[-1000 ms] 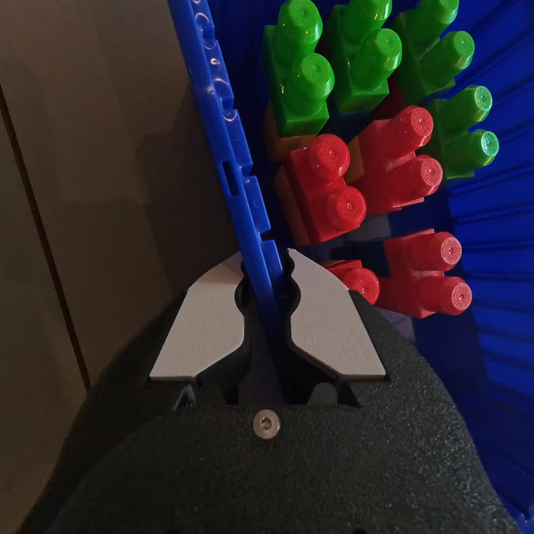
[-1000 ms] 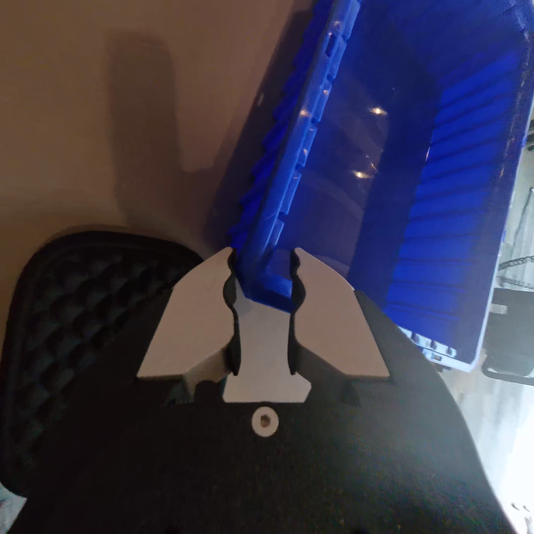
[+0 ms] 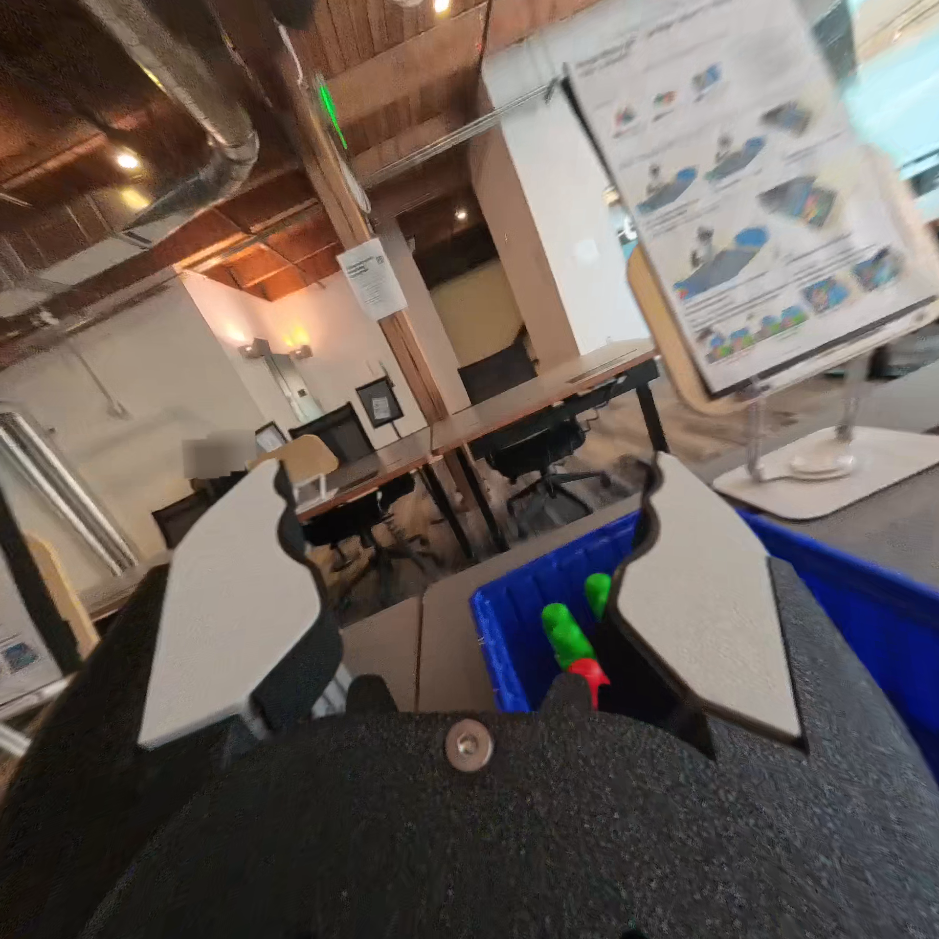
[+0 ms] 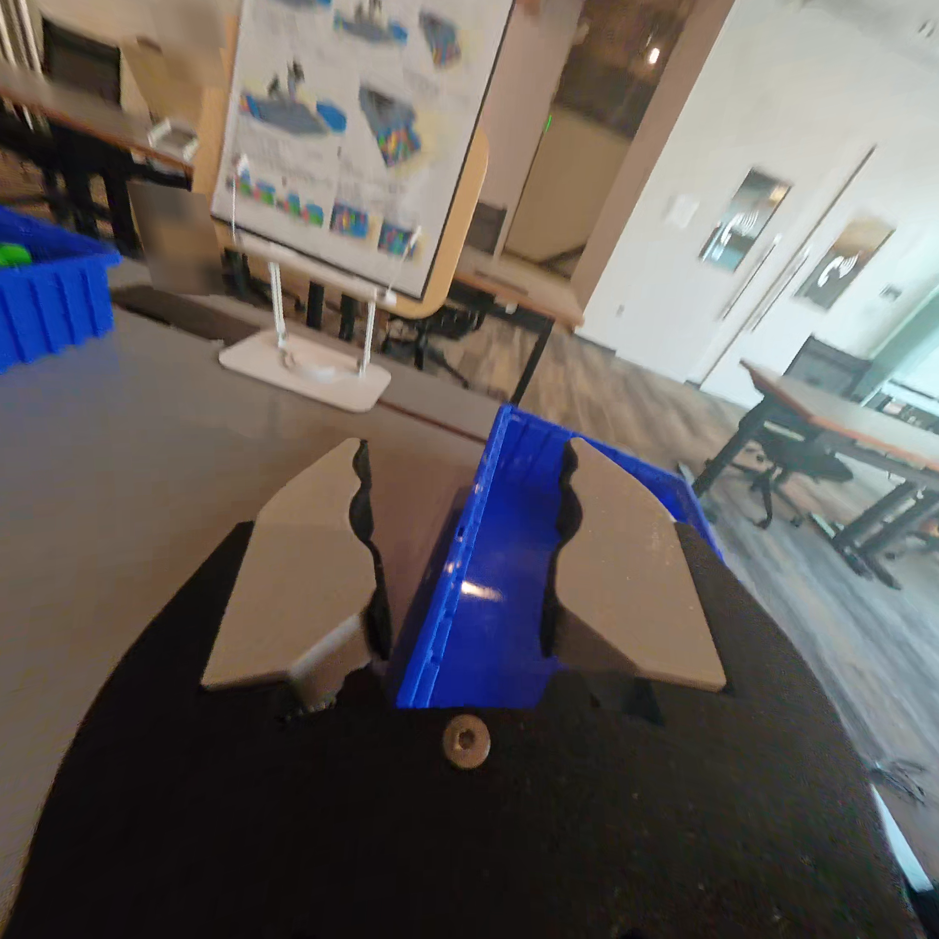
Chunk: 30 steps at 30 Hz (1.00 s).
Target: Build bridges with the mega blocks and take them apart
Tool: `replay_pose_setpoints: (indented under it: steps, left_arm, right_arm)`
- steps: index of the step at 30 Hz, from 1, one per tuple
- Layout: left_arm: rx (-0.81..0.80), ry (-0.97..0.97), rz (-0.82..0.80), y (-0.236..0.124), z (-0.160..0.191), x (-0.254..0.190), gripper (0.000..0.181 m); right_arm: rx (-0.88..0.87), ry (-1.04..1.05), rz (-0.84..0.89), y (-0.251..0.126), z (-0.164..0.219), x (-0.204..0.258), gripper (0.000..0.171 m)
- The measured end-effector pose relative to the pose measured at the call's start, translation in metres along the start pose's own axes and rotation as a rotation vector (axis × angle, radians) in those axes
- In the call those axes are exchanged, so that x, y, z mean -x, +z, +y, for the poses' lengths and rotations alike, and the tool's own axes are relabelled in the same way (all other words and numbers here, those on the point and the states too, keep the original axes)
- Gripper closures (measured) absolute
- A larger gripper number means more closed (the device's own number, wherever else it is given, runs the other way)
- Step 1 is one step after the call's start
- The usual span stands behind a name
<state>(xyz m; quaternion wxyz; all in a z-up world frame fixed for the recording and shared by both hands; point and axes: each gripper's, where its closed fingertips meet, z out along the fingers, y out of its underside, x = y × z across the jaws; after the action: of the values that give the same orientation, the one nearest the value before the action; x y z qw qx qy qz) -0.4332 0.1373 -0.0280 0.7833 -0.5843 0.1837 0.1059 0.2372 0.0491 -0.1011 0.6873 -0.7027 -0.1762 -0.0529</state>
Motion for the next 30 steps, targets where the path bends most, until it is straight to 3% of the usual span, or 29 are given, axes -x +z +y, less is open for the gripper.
replay_pose_setpoints:
  steps: [3, 7, 10, 12, 15, 19, 20, 21, 24, 26, 28, 30]
  left_arm:
    - [-0.037, -0.007, 0.058, -0.013, -0.034, -0.023, 0.037]
    - [-0.134, 0.035, 0.115, -0.033, -0.075, -0.056, 0.038]
    - [-0.268, 0.029, 0.131, -0.051, -0.107, -0.077, 0.054]
    - [-0.401, 0.029, 0.149, -0.067, -0.13, -0.094, 0.066]
    - [-0.558, 0.023, 0.225, -0.092, -0.155, -0.126, 0.088]
    - [-0.638, -0.098, 0.361, -0.114, -0.171, -0.164, 0.093]
    - [-0.641, -0.116, 0.378, -0.117, -0.172, -0.17, 0.095]
    - [-0.631, -0.121, 0.385, -0.118, -0.172, -0.176, 0.099]
    - [-0.582, -0.075, 0.397, -0.12, -0.167, -0.191, 0.125]
    - [-0.552, -0.057, 0.374, -0.121, -0.162, -0.194, 0.152]
    - [-0.518, -0.027, 0.331, -0.12, -0.156, -0.192, 0.181]
    - [-0.52, -0.042, 0.255, -0.119, -0.155, -0.184, 0.181]
  right_arm:
    - [-0.129, 0.057, 0.003, -0.003, -0.022, -0.003, 0.095]
    - [-0.336, 0.08, -0.043, -0.014, -0.052, -0.005, 0.08]
    - [-0.451, 0.123, -0.112, -0.022, -0.073, -0.006, 0.052]
    - [-0.536, 0.169, -0.165, -0.027, -0.089, -0.007, 0.025]
    - [-0.746, 0.237, -0.239, -0.045, -0.117, -0.01, 0.024]
    - [-0.876, 0.21, -0.312, -0.056, -0.137, -0.003, 0.025]
    - [-0.869, 0.165, -0.348, -0.054, -0.137, 0.005, 0.042]
    - [-0.851, 0.122, -0.386, -0.05, -0.136, 0.013, 0.072]
    - [-0.862, 0.055, -0.379, -0.04, -0.141, 0.021, 0.099]
    - [-0.864, -0.002, -0.358, -0.033, -0.145, 0.026, 0.124]
    - [-0.857, -0.067, -0.345, -0.026, -0.147, 0.032, 0.166]
    - [-0.883, -0.113, -0.336, -0.021, -0.152, 0.04, 0.171]
